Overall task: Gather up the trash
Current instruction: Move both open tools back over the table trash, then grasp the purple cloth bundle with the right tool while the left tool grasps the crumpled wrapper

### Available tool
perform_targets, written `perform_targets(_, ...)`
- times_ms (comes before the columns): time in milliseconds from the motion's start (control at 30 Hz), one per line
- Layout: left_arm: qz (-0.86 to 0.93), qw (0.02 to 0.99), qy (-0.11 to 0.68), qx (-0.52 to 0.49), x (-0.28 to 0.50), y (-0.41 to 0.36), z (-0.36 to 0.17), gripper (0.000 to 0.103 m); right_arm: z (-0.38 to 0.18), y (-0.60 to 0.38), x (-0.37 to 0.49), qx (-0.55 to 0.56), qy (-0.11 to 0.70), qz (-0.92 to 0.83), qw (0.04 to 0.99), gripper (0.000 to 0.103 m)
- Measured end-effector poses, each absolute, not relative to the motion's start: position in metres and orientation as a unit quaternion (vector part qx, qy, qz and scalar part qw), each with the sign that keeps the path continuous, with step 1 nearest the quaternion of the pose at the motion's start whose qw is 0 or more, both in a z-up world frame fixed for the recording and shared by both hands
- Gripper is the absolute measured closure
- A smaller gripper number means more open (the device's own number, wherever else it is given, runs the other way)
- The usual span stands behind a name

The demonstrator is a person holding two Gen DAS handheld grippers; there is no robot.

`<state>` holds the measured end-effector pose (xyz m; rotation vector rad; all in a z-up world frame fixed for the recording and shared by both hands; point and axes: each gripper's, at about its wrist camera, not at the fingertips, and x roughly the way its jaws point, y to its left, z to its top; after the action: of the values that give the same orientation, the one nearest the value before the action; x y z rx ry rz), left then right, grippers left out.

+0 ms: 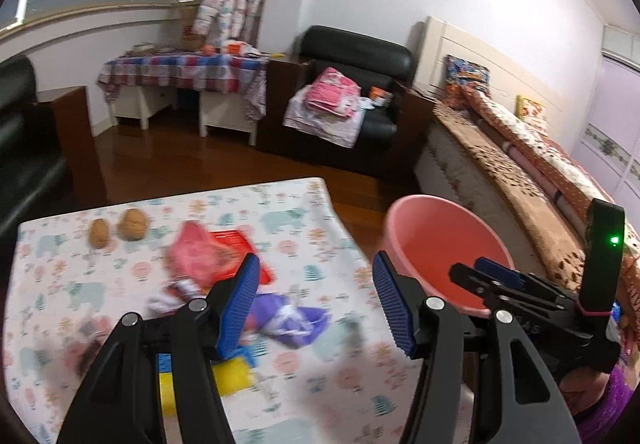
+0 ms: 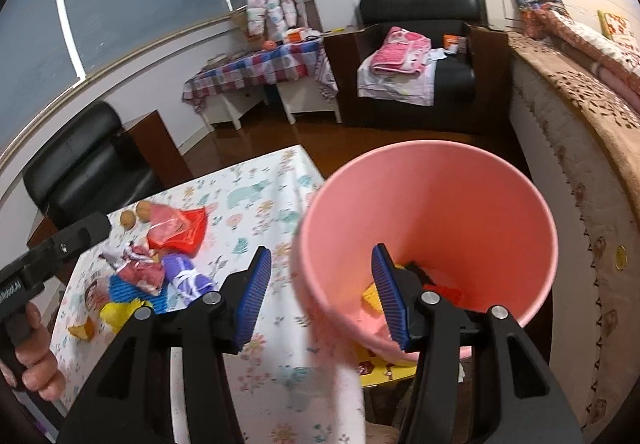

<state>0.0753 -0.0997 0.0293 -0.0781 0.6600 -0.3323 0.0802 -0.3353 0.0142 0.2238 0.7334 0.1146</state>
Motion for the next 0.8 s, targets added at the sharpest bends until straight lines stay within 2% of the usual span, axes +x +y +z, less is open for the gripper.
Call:
perform_targets(200,-0.122,0.940,0.318,-0.035,0.056,-0.056,0.029,0.046,0.014,-0.317,0.078,0.115,0.361,0.081,0.922,0.050)
perform_targets(267,-0.113,0.940,0.320,-0.028,0.048,-0.044,0.025,0.052,0.014,-0.309,0.076,0.104,0.357,0.087,0.924,0.050)
perform_targets(400,-0.102,0.937,0.333,-0.025,0.039,-0.029,0.016,0.056,0.014,-0.299,0.074,0.088,0.356,0.094,0.925,0.050)
perform_targets(667,-0.095,0.927,0.358,-0.059,0.047,-0.017,0.001,0.057,0.008,-0.276,0.072,0.066,0.369,0.132,0.918,0.050)
perform_targets(800,-0.103,0.928,0.357,-0.033,0.059,-0.020,-0.003,0.057,0.005,-0.270,0.072,0.054,0.375,0.138,0.915,0.050)
